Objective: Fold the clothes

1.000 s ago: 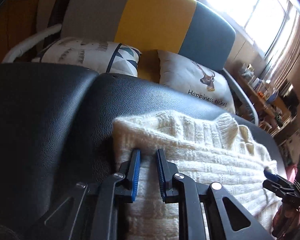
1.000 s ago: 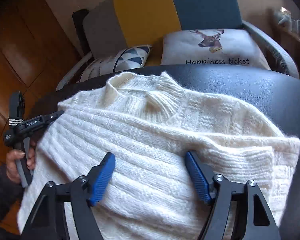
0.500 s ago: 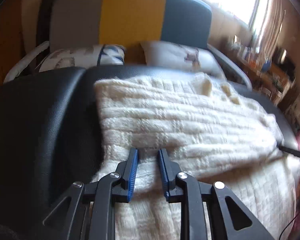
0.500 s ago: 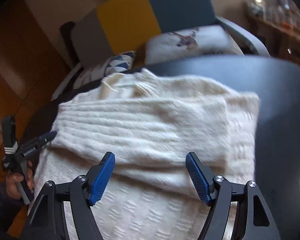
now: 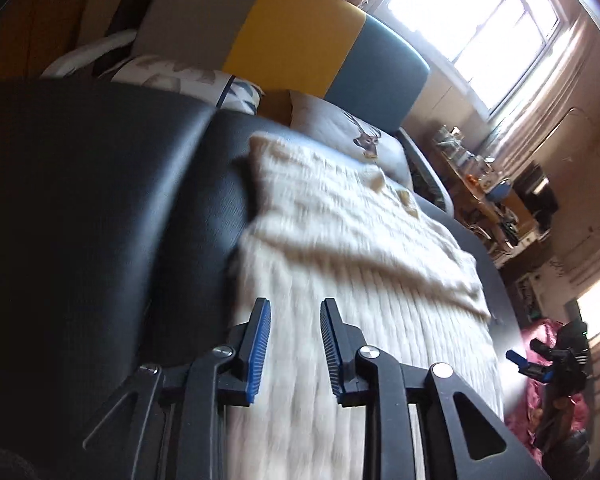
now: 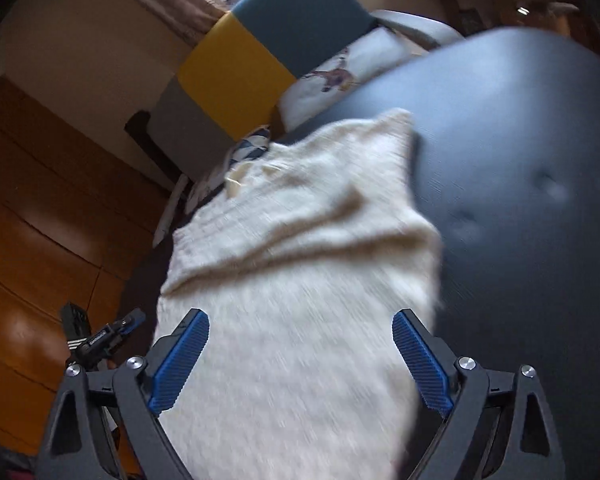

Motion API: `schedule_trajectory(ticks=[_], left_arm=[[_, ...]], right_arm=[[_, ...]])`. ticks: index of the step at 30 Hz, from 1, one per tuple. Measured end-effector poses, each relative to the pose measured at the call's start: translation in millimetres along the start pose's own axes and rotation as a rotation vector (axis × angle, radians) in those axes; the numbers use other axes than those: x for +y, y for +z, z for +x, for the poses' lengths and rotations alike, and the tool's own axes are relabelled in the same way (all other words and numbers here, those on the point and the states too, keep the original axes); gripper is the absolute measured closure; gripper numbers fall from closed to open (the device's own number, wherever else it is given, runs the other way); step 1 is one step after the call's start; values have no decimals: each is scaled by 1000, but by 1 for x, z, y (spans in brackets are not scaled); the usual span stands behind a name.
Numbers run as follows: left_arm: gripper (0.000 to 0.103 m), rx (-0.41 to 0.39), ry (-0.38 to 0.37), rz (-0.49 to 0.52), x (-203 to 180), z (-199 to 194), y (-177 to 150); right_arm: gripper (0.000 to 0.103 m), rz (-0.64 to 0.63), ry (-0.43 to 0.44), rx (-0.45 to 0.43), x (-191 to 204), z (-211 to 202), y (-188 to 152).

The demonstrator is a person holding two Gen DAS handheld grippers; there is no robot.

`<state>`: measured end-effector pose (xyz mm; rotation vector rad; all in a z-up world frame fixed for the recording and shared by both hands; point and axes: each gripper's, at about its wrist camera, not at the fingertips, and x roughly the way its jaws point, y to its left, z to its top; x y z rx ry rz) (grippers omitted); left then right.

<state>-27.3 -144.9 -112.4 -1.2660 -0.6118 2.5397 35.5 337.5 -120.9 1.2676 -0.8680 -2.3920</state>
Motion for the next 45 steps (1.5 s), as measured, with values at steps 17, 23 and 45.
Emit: schedule_trajectory(ticks=[17,23,45], left_arm=[[60,147,-129,-45,34,-47,-99],[59,167,-146,-16,27,-44,-102],[94,253,-108,95,-20,-20,-113]], right_arm=[[0,144,311,119,-24,-11,-92],[0,87,316,200,-1,7,-95],[92,10,83,138,-5,2,-114]])
